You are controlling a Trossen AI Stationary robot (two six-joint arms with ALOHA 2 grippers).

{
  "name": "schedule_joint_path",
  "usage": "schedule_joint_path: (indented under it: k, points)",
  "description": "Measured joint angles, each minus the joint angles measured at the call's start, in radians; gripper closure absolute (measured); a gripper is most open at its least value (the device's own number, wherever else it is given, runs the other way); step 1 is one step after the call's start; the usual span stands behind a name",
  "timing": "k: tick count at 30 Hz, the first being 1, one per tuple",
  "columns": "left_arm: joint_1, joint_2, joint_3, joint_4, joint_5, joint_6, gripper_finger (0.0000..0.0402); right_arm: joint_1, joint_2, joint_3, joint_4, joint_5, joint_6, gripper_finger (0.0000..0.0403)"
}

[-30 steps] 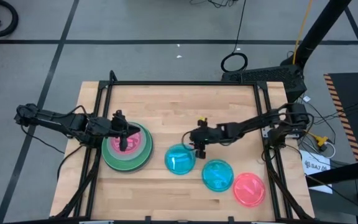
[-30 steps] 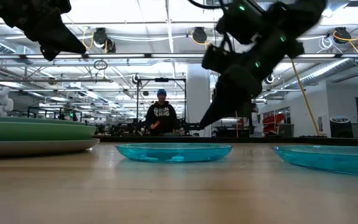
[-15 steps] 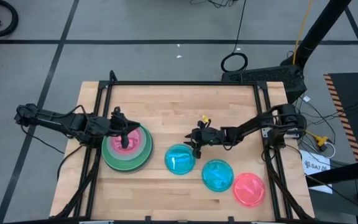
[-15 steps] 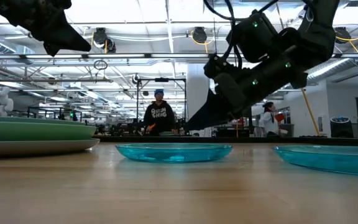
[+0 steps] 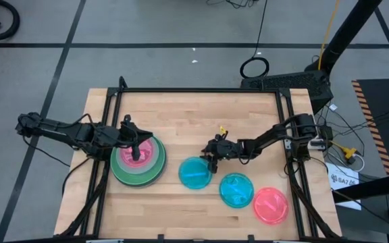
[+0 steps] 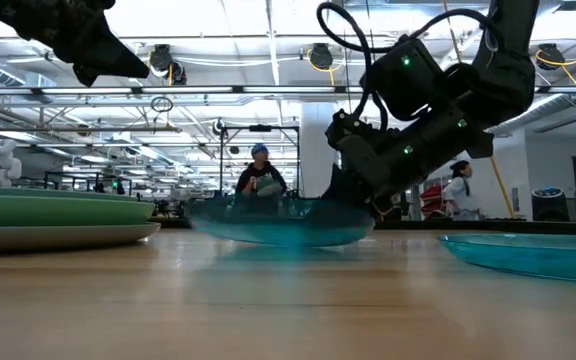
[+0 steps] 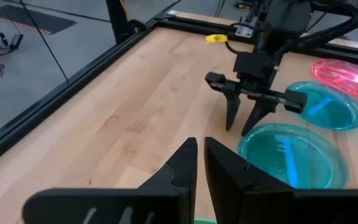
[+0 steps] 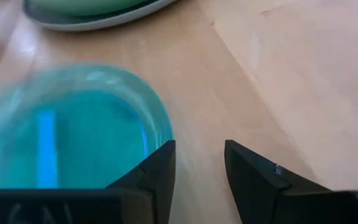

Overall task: Stack plastic plates
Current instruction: Stack the top light blue plate on top of the light pink plate

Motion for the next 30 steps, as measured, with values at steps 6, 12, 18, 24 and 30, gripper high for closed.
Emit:
schedule_joint_path:
  k: [6,12,18,24,30]
  points:
    - [0.000,0.000,0.000,0.000,-0.002,0.000,0.0366,0.000,0.028,0.008,0.005,-0.001,0.033,0.0273]
    - [0.000,0.000,0.000,0.000,-0.004,0.000,0.0366,0.000,0.033,0.023,0.000,0.000,0.022,0.0273]
    - [0.000,0.000,0.000,0.000,-0.004,0.000,0.0366,0.000,0.033,0.043,0.000,0.000,0.003,0.0273]
    - [0.000,0.000,0.000,0.000,-0.005,0.000,0.0366,0.000,0.033,0.059,-0.017,0.000,-0.014,0.0273]
    - [0.000,0.000,0.000,0.000,-0.004,0.004,0.0366,0.000,0.033,0.059,-0.058,0.009,-0.057,0.0273]
